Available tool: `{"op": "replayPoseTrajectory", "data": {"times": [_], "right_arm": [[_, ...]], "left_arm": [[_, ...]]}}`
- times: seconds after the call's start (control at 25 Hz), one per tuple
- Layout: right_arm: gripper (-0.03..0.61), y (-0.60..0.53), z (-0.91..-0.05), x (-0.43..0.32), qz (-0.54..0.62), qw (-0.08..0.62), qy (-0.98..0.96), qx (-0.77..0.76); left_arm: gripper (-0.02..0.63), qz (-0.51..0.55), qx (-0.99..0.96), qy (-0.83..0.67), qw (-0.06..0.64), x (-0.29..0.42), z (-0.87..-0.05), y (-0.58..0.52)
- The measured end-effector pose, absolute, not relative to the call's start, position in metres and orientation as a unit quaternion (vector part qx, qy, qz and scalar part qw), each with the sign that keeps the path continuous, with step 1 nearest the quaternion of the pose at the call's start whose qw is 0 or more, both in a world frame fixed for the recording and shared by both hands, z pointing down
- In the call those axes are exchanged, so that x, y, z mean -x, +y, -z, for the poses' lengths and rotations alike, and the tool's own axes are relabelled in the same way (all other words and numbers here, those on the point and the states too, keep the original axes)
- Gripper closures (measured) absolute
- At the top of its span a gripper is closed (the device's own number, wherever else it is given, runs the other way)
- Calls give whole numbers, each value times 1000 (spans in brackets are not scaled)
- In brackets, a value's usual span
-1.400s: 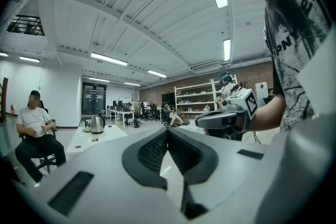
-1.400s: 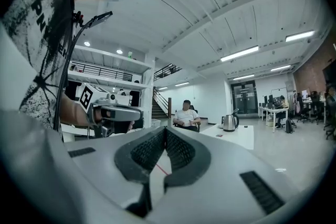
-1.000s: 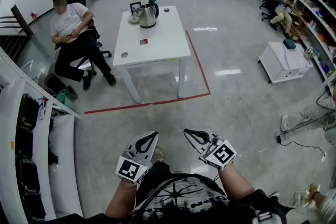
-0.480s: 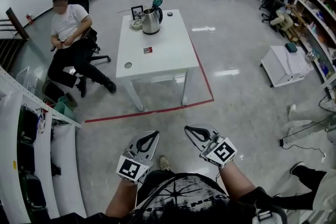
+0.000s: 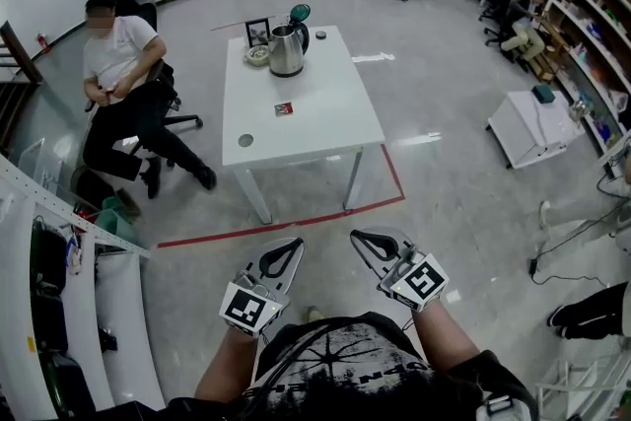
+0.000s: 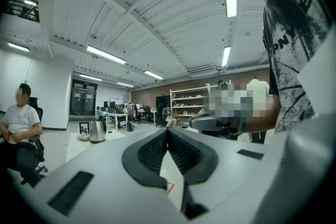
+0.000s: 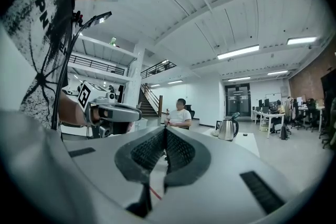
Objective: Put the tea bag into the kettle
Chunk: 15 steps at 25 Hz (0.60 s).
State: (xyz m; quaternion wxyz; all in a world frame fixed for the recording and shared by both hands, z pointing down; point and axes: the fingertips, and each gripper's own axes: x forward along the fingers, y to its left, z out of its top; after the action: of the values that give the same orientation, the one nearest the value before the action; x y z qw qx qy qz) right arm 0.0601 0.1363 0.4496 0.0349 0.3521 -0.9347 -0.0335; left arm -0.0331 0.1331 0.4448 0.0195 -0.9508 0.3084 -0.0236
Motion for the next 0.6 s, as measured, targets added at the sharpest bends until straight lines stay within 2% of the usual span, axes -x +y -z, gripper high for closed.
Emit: {"op": "replayPoseTrajectory", "data": {"times": [0.6], "right_arm": [[569, 80, -468, -47, 18, 55, -931, -360]], "left_arm": [[606, 22, 953, 303, -2, 52, -462, 72]]}}
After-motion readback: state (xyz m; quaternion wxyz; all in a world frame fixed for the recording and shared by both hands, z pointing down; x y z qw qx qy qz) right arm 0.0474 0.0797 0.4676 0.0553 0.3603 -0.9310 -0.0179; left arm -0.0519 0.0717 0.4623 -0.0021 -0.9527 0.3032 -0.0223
